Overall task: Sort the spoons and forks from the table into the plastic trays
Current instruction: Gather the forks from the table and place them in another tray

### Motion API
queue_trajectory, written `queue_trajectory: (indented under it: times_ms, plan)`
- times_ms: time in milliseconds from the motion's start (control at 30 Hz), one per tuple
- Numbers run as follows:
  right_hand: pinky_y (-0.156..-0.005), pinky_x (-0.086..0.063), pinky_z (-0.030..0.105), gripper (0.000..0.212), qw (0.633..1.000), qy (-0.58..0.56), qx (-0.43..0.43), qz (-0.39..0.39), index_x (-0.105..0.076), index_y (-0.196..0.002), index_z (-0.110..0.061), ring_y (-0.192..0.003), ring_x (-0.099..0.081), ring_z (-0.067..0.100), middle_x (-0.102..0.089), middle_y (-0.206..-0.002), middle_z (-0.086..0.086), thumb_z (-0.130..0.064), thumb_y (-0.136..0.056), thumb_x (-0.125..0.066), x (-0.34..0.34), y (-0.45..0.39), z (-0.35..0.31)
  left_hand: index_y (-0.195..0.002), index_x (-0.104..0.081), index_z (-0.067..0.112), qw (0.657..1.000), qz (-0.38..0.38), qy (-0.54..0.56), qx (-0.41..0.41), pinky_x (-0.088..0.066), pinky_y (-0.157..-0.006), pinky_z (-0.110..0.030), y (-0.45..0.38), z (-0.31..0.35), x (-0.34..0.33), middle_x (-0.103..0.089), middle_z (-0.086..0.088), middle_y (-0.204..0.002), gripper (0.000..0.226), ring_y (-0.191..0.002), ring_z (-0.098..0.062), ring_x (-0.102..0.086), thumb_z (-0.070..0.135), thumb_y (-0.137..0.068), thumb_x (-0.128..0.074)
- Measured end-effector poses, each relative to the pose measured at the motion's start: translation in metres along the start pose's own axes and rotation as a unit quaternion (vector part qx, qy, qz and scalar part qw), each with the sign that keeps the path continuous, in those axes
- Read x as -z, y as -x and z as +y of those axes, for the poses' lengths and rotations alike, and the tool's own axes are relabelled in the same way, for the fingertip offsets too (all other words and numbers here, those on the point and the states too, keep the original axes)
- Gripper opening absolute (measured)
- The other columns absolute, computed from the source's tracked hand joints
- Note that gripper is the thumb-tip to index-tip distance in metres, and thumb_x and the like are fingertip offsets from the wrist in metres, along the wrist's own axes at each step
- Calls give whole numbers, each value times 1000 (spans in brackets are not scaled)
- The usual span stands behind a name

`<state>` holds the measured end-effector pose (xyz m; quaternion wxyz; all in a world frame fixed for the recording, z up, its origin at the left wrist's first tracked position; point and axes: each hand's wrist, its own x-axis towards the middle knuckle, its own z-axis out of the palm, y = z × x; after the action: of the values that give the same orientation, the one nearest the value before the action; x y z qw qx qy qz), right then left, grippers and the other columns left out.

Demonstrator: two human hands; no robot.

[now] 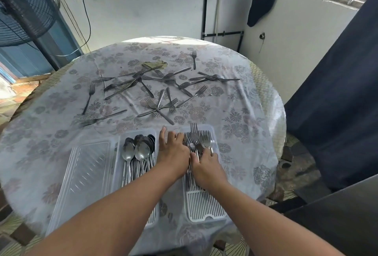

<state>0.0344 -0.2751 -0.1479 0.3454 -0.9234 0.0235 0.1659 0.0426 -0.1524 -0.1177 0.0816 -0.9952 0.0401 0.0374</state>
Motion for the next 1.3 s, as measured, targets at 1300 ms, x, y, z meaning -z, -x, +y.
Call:
queue_trajectory:
  times_ms: [1300]
  plan:
    - [-106,-43,42,66,978,180,100,-7,-27,-155,-1,-129,-38,36,-33,-149,20,-18,-95,-48,0,-18,11,-97,-76,44,906,-33,313,283,-8,-121,-51,-33,34,7,-32,-2,-149,16,-138,-34,-22,55,-88,-69]
